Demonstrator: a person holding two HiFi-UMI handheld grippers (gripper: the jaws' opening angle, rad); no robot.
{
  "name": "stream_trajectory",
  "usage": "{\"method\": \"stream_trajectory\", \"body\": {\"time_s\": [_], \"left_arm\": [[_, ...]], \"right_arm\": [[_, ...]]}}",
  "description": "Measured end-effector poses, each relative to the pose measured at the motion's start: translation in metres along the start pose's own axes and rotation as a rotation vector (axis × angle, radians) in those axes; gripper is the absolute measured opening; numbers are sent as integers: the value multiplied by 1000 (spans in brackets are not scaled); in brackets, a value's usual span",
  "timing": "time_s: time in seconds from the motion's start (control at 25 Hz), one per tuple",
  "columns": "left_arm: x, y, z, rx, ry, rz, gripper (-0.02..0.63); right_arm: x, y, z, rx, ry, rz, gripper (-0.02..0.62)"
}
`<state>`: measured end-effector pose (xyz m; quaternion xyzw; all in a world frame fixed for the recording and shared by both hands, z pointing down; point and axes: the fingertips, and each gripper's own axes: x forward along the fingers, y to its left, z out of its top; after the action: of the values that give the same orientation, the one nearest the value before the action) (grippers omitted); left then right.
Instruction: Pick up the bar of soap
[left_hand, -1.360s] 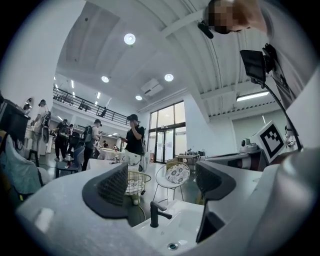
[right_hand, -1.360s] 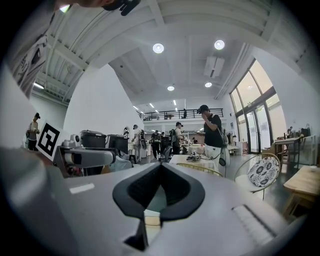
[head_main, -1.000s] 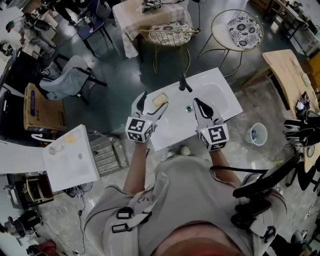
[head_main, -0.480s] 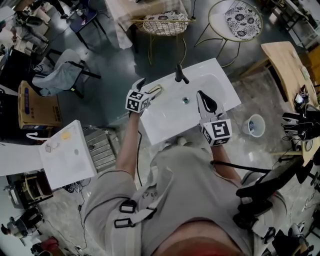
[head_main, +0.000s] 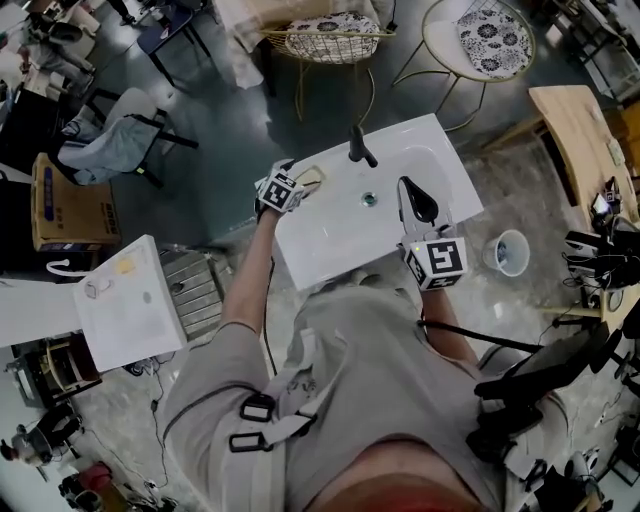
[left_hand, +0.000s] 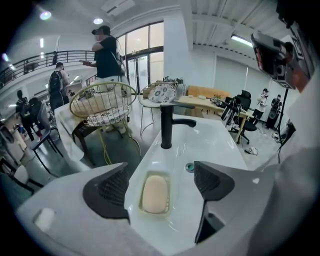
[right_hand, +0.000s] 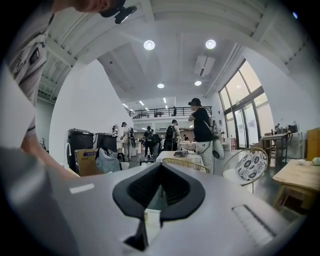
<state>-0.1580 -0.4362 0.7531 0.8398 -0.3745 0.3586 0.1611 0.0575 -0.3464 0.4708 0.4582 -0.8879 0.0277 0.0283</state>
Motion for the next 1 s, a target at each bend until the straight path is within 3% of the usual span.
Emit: {"method": "stream_trajectory", "body": {"time_s": [0.04, 0.28, 0.44, 0.56, 0.68, 1.0], "left_arm": [[5, 2, -4, -4, 14, -3, 389], [32, 9, -24, -4, 81, -23, 388], [57, 2, -50, 15, 185, -99, 388], [69, -1, -56, 12, 208, -143, 385], [74, -4, -58, -20, 224, -185, 244], [86, 6, -67, -48, 283, -165, 245]], "right_arm": [[1, -4, -2, 8, 1, -5, 2], [4, -23, -11, 10, 14, -40, 2], [5, -31, -12, 22, 23, -55, 2], [6, -33, -12, 14, 31, -62, 2], [5, -34, -16, 15, 45, -65, 2], [7, -36, -17, 11, 64, -57, 2]]}}
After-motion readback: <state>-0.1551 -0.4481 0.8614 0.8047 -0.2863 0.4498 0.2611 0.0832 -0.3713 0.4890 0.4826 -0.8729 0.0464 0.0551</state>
